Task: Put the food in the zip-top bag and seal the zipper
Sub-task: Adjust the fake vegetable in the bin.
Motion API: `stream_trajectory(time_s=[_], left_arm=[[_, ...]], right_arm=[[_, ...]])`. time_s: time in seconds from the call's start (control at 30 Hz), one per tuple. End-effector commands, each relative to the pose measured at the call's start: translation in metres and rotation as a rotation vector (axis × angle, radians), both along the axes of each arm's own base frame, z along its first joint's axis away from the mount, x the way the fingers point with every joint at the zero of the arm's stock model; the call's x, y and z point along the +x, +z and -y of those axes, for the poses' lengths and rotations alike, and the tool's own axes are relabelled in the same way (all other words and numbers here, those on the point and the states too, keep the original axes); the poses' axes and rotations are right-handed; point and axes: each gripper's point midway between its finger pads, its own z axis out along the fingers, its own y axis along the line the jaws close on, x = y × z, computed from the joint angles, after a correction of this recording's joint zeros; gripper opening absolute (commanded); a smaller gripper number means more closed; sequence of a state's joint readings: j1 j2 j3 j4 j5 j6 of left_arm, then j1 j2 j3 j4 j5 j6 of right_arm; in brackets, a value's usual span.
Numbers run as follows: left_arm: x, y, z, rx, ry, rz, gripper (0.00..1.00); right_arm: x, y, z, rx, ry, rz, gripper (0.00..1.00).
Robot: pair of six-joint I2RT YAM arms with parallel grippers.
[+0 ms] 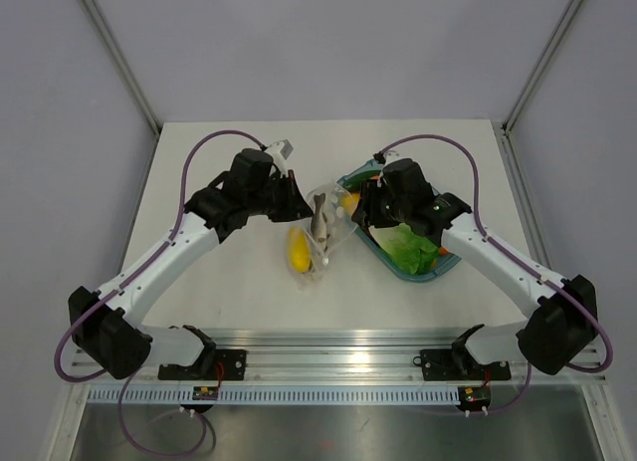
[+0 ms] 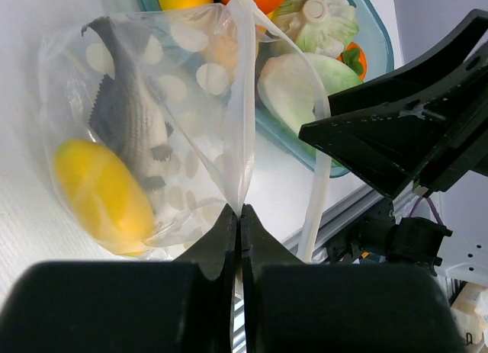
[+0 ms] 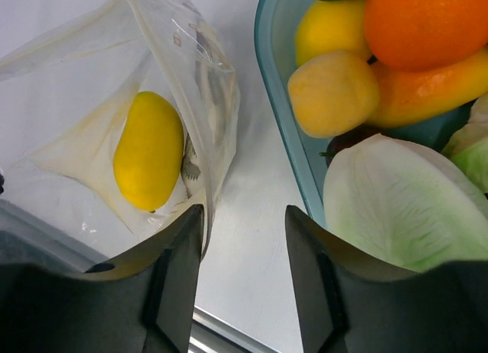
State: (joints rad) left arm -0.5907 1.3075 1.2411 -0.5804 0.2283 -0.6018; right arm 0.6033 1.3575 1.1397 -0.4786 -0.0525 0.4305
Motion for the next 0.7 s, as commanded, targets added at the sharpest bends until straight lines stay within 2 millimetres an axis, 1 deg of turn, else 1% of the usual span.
stream_trajectory(time_s=[0.0, 0.03, 0.07, 0.1, 0.13, 0.17, 0.2, 0.27, 0.3, 0.33, 0.37, 0.43, 0.47, 0.53, 0.57, 0.6, 0.67], left_arm=[[0.006, 0.021, 0.009, -0.047, -0.028, 0.066, 0.0], [0.007, 0.02, 0.01, -0.049, -0.027, 0.066, 0.0], [0.006, 0.02, 0.011, -0.053, -0.03, 0.062, 0.0], [0.006, 0.019, 0.011, -0.057, -0.033, 0.061, 0.0], [0.006, 0.019, 0.013, -0.061, -0.037, 0.059, 0.0], [0.005, 0.018, 0.013, -0.064, -0.038, 0.055, 0.0], [0.005, 0.018, 0.014, -0.068, -0.04, 0.056, 0.0], [0.005, 0.018, 0.015, -0.074, -0.045, 0.052, 0.0], [0.005, 0.019, 0.016, -0.078, -0.046, 0.054, 0.0], [0.005, 0.019, 0.016, -0.079, -0.051, 0.053, 0.0], [0.005, 0.019, 0.017, -0.078, -0.053, 0.052, 0.0], [0.005, 0.019, 0.017, -0.075, -0.053, 0.053, 0.0], [0.005, 0.02, 0.017, -0.076, -0.056, 0.055, 0.0], [0.005, 0.019, 0.018, -0.077, -0.057, 0.052, 0.0], [0.006, 0.018, 0.018, -0.077, -0.058, 0.05, 0.0], [0.006, 0.016, 0.019, -0.079, -0.061, 0.046, 0.0], [0.006, 0.014, 0.021, -0.084, -0.064, 0.04, 0.0]], right_arm=[[0.005, 0.046, 0.017, -0.044, -0.018, 0.145, 0.55], [0.006, 0.052, 0.021, -0.056, -0.03, 0.162, 0.6], [0.007, 0.052, 0.031, -0.098, -0.056, 0.172, 0.67], [0.007, 0.058, 0.038, -0.111, -0.073, 0.192, 0.71], [0.007, 0.059, 0.043, -0.127, -0.089, 0.199, 0.72], [0.008, 0.058, 0.053, -0.161, -0.115, 0.204, 0.76], [0.007, 0.062, 0.058, -0.166, -0.126, 0.214, 0.76], [0.008, 0.059, 0.071, -0.185, -0.158, 0.212, 0.77], [0.007, 0.062, 0.076, -0.182, -0.169, 0.217, 0.77], [0.009, 0.056, 0.084, -0.189, -0.188, 0.202, 0.78], [0.007, 0.057, 0.088, -0.187, -0.19, 0.203, 0.78], [0.006, 0.05, 0.098, -0.198, -0.207, 0.181, 0.78], [0.007, 0.048, 0.105, -0.202, -0.228, 0.172, 0.78], [0.004, 0.04, 0.113, -0.212, -0.243, 0.144, 0.78], [0.003, 0.039, 0.117, -0.205, -0.262, 0.135, 0.78], [0.001, 0.034, 0.118, -0.208, -0.262, 0.123, 0.78], [-0.004, 0.03, 0.117, -0.201, -0.247, 0.113, 0.78]])
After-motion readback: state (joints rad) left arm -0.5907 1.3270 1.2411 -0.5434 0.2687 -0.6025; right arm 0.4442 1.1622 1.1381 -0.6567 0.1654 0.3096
